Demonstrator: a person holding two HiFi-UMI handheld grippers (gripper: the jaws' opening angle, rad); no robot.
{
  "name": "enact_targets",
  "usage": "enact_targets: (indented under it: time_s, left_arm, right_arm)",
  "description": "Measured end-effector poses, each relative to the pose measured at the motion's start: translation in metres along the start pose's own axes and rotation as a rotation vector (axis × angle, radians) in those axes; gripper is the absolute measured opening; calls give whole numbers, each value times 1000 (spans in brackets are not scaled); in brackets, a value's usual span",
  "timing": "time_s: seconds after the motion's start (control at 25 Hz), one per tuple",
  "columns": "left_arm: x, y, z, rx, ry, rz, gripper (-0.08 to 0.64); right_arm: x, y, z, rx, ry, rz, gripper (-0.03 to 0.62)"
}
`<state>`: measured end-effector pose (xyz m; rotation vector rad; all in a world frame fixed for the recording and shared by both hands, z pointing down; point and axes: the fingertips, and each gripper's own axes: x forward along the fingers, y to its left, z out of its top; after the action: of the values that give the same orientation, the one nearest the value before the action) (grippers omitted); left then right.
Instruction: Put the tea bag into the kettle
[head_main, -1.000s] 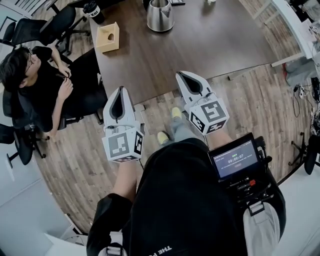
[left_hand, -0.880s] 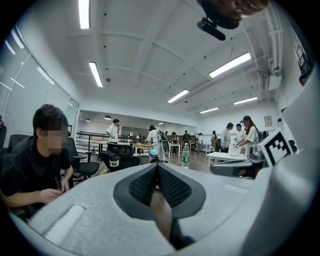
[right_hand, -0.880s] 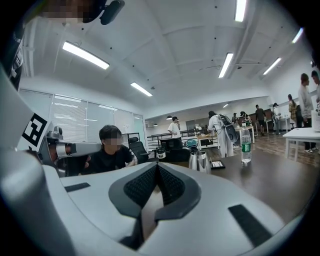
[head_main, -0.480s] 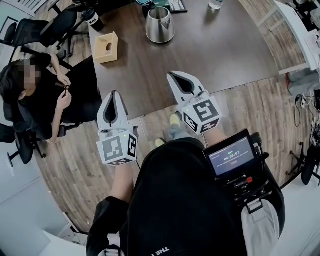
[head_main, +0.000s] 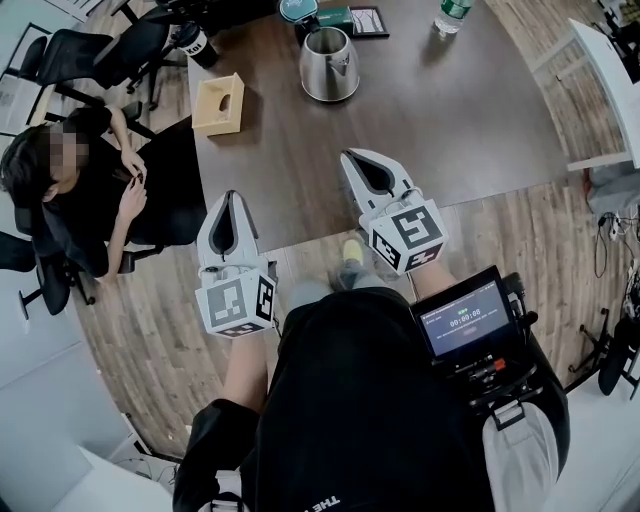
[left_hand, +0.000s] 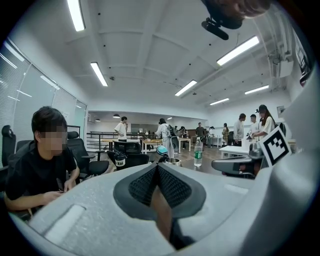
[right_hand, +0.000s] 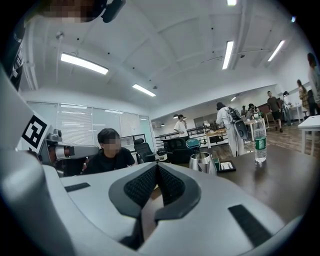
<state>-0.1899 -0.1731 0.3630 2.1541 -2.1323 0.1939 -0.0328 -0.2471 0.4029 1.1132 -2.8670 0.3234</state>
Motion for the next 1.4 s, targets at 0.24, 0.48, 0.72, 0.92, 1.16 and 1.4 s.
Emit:
enact_targets:
  time_s: [0.24, 0.48, 0.72, 0.92, 1.16, 1.4]
  left_arm:
    - [-1, 11, -2, 3, 19, 20, -14]
    - [8, 31, -9, 28, 51, 24, -14]
    - [-1, 63, -47, 5, 133, -21, 5]
    - [0, 79, -64, -17, 180, -43, 69]
    - [4, 95, -90, -15, 256, -36, 72]
    - [4, 117, -129, -8, 343, -11, 74]
  right_arm:
    - [2, -2, 0, 10, 4, -5, 6]
    - [18, -2, 4, 10, 7, -14, 6]
    - [38, 12, -1, 6, 17, -22, 6]
    - [53, 21, -7, -1, 43, -11, 6]
    - [65, 23, -1, -14, 59, -7, 6]
    - [75, 21, -1, -29, 71, -18, 6]
